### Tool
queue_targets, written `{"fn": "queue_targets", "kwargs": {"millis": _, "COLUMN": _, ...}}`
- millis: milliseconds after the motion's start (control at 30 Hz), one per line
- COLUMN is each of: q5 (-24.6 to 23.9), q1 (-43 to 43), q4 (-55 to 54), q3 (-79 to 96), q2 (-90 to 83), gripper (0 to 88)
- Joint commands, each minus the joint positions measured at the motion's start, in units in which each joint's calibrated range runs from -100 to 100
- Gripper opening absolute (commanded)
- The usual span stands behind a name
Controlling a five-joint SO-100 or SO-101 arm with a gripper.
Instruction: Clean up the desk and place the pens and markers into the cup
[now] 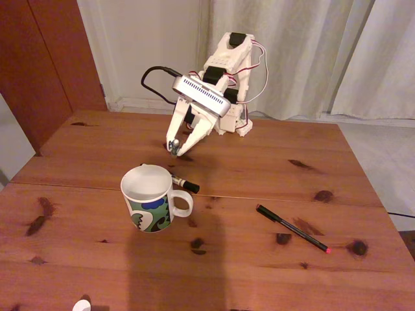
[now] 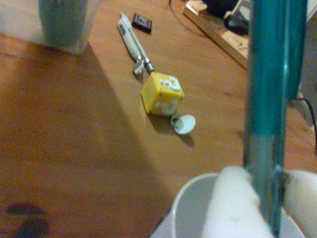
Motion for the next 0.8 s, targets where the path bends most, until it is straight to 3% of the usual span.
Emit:
{"fn": "queue_targets", "kwargs": {"millis": 0, "q5": -0.7, "q1": 1.0, "q4": -3.7, "q3": -2.2, "q2": -2.7, "gripper": 0.8}}
{"fn": "queue_targets", "kwargs": {"millis": 767, "q5": -2.4, "q1": 1.6, "q4": -7.9, "q3": -23.2, "q2": 20.1, "gripper": 0.8}}
